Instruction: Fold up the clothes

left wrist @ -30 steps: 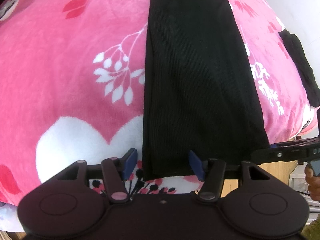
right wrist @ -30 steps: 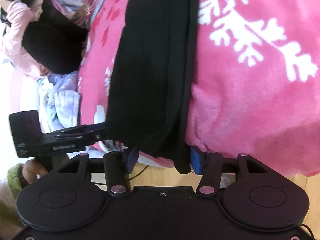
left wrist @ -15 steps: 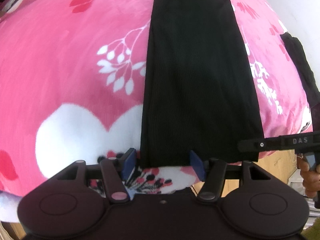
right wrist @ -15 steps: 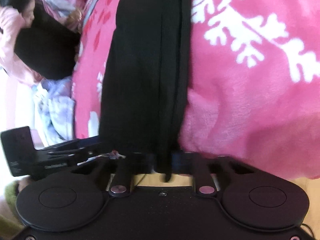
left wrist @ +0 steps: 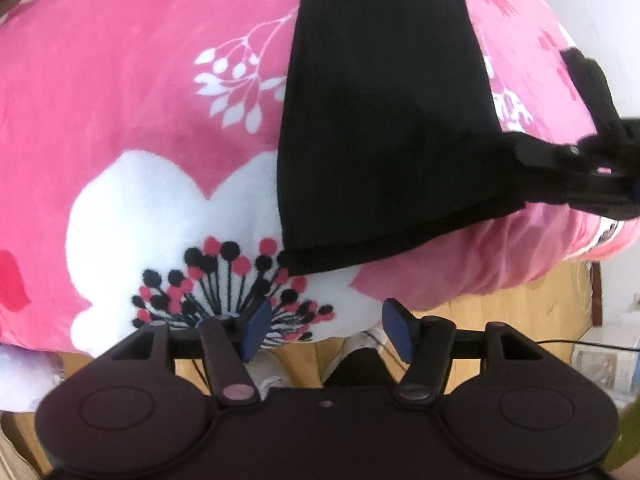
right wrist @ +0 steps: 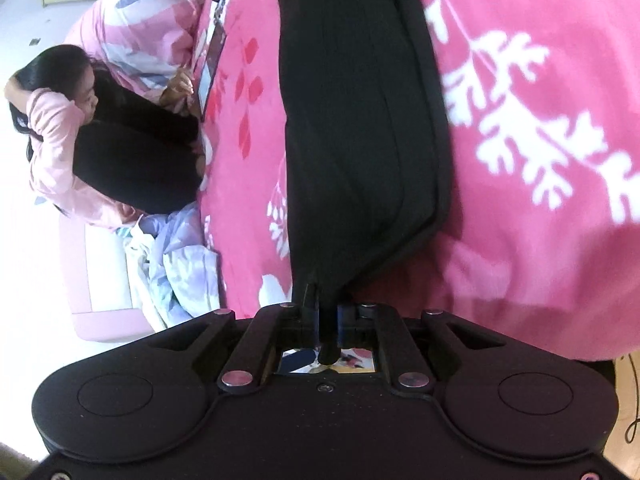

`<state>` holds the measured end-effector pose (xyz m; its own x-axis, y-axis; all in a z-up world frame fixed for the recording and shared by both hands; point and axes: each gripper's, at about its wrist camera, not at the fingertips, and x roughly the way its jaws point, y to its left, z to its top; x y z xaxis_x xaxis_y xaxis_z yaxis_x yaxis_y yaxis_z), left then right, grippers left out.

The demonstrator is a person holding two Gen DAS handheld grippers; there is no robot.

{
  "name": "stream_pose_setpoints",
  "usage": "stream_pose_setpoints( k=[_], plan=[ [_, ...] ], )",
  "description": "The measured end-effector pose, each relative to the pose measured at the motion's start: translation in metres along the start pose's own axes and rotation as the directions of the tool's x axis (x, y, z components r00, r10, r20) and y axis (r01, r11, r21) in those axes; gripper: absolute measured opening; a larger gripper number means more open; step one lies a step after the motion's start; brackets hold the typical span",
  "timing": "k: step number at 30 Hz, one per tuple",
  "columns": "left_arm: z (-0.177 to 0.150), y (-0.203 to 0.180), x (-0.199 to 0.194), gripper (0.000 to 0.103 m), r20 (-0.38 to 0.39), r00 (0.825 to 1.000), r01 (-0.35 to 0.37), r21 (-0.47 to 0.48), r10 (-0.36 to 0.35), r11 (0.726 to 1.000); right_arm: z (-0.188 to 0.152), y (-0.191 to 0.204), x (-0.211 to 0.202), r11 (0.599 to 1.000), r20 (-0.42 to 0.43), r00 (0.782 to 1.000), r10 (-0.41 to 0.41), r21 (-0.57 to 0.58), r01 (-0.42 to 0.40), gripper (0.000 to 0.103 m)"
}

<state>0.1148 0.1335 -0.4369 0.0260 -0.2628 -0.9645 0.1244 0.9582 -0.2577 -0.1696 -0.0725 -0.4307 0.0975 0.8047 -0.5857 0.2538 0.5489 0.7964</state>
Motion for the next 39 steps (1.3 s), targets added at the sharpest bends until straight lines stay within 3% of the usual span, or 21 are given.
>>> stream_pose_setpoints(
  k=[7,11,19,26,31,39],
  plan=[
    [-0.011,0.007,0.003,0.059,-0.003,0.999,0.043,-0.039,-0.043,0.998,0.003,-0.007,-0.005,0.997,-0.014,0.999,0.047,0.065,-0.046,0.007],
    [-0.023,0.016,0.004,0.067,-0.017,0.992,0.122,-0.061,-0.123,0.991,0.002,-0.004,-0.006,1.000,-0.038,0.999,0.009,-0.007,-0.010,0.007],
    [-0.031,0.040,0.011,0.067,-0.046,0.970,0.231,-0.111,-0.237,0.967,0.000,-0.012,-0.008,1.000,-0.056,0.998,-0.016,-0.027,0.014,0.007],
    [-0.040,0.045,-0.006,0.068,-0.001,0.971,0.239,-0.094,-0.240,0.966,-0.003,-0.014,-0.014,0.998,-0.076,0.997,-0.032,-0.059,0.028,0.007],
    [-0.040,0.047,-0.001,0.069,-0.001,0.966,0.255,-0.131,-0.258,0.958,-0.002,-0.016,-0.015,0.997,-0.088,0.995,-0.038,-0.069,0.032,0.007],
    [-0.054,0.044,-0.011,0.069,0.020,0.956,0.293,-0.070,-0.293,0.953,0.001,-0.016,-0.017,0.996,-0.097,0.995,-0.022,-0.086,0.013,0.007]
  ],
)
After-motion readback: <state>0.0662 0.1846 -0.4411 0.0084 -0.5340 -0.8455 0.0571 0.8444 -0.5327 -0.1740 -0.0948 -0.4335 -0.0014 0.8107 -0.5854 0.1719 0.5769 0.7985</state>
